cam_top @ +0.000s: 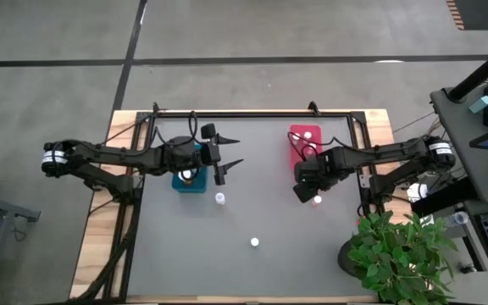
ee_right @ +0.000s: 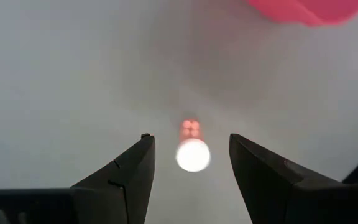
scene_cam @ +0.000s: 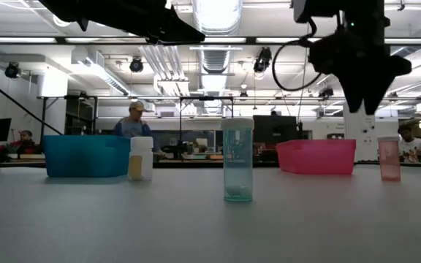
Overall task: Pick and place medicine bottles into bin by pill shape (circle, oval)
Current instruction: Put the orange tablet bottle into the red bin
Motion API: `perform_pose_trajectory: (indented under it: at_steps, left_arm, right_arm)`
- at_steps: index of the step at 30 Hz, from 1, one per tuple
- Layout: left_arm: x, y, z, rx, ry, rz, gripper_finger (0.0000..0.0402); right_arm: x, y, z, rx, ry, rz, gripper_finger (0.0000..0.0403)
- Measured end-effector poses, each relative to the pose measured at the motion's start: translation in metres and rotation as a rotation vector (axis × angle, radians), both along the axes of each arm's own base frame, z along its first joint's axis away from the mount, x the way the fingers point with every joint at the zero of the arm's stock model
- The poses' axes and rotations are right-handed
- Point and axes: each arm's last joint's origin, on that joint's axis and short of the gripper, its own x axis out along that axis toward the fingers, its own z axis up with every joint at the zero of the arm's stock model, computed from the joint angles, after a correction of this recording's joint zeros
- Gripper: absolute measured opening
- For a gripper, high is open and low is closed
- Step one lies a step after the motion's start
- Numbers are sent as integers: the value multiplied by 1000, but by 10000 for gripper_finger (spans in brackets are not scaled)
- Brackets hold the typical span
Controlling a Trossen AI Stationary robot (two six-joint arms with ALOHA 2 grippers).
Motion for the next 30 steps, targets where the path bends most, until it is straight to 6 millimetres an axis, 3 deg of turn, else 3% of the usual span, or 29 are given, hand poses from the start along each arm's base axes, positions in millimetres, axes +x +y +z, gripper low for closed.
perform_pose_trajectory:
  at_steps: [13, 30]
  left_arm:
    - [0, 0, 0, 0, 1, 0, 258]
    - [0, 0, -1, 0, 3, 0, 258]
  right_arm:
    - [-10, 2, -23, 29, 77, -33, 194]
    - [-3, 23, -56, 49, 152, 11, 194]
